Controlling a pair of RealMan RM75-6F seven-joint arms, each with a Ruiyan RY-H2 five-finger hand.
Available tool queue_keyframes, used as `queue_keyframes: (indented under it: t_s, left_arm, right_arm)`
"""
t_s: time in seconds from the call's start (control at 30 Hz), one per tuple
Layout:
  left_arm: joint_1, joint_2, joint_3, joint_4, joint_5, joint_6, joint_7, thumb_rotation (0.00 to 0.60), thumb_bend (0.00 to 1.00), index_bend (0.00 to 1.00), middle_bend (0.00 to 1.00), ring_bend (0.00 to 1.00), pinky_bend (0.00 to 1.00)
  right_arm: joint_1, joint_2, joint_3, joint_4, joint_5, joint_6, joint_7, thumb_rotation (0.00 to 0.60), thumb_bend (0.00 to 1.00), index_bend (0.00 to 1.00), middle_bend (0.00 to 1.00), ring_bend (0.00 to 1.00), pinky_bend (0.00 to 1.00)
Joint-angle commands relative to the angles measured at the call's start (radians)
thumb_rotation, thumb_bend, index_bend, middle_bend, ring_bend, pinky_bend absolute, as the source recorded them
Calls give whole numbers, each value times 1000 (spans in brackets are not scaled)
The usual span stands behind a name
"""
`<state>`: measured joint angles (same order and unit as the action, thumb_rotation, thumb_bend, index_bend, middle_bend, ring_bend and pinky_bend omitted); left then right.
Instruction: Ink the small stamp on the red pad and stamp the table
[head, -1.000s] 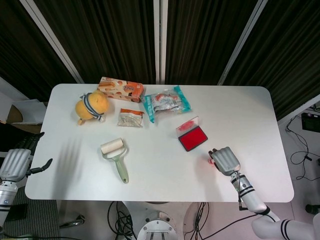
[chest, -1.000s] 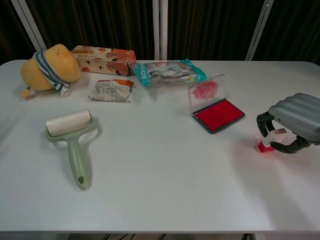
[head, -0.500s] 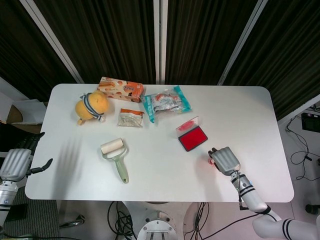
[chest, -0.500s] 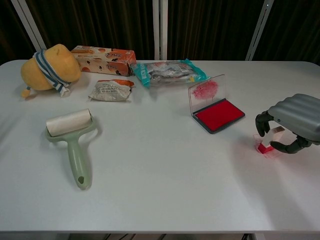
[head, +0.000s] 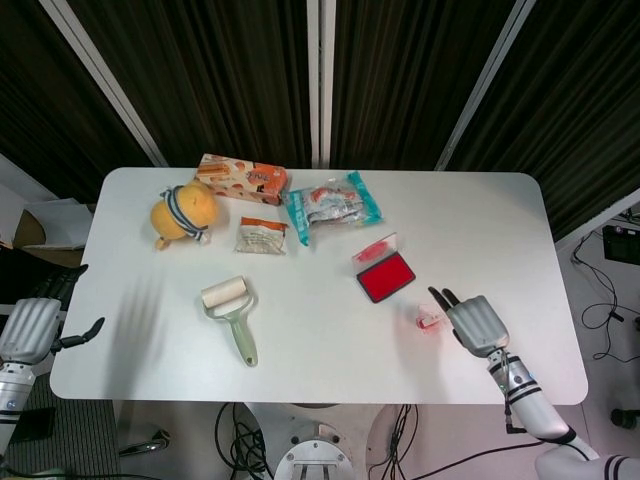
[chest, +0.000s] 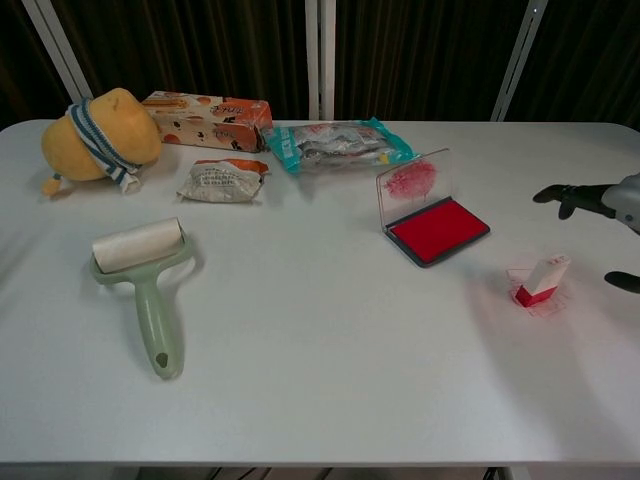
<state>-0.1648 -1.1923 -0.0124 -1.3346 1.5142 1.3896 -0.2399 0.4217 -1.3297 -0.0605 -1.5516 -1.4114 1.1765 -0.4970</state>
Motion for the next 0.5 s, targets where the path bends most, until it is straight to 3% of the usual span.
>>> queue_keyframes:
  t_s: [0.03, 0.07, 0.1, 0.13, 0.17, 0.2, 0.37, 0.5]
  left_arm:
    - [2, 6, -2, -12, -2, 5, 13, 343, 263, 61, 116, 106, 239]
    - [3, 10, -4, -19, -4, 7, 21, 343, 264, 61, 116, 106, 239]
    - [3, 12, -6, -24, -7, 8, 27, 343, 264, 61, 116, 106, 239]
    - [4, 14, -7, -27, -9, 9, 33, 343, 264, 61, 116, 106, 239]
    - [4, 16, -9, -31, -11, 11, 41, 342, 264, 61, 116, 106, 239]
    - [5, 16, -10, -34, -13, 11, 44, 342, 263, 60, 116, 106, 239]
    - [2, 20, -11, -43, -15, 5, 64, 341, 264, 61, 116, 106, 239]
    - [5, 20, -13, -43, -19, 8, 65, 342, 263, 61, 116, 106, 239]
  right_arm:
    - [-103, 89, -6, -40, -83, 205, 122, 600, 172, 67, 198, 667, 823]
    - [-134, 100, -4, -29, -103, 265, 183, 600, 159, 54, 182, 570, 726]
    - [-156, 109, -4, -23, -107, 298, 228, 600, 143, 36, 144, 425, 566]
    - [-174, 118, -4, -16, -107, 322, 260, 600, 120, 14, 76, 207, 296]
    - [-197, 128, 2, -5, -95, 348, 273, 600, 104, 1, 26, 70, 106]
    - [-213, 133, 8, -1, -73, 358, 266, 600, 97, 0, 5, 16, 33]
    - [-251, 150, 56, -22, 94, 307, 255, 600, 89, 0, 0, 0, 0]
    - [-258, 132, 75, 17, 90, 300, 310, 600, 89, 0, 0, 0, 0]
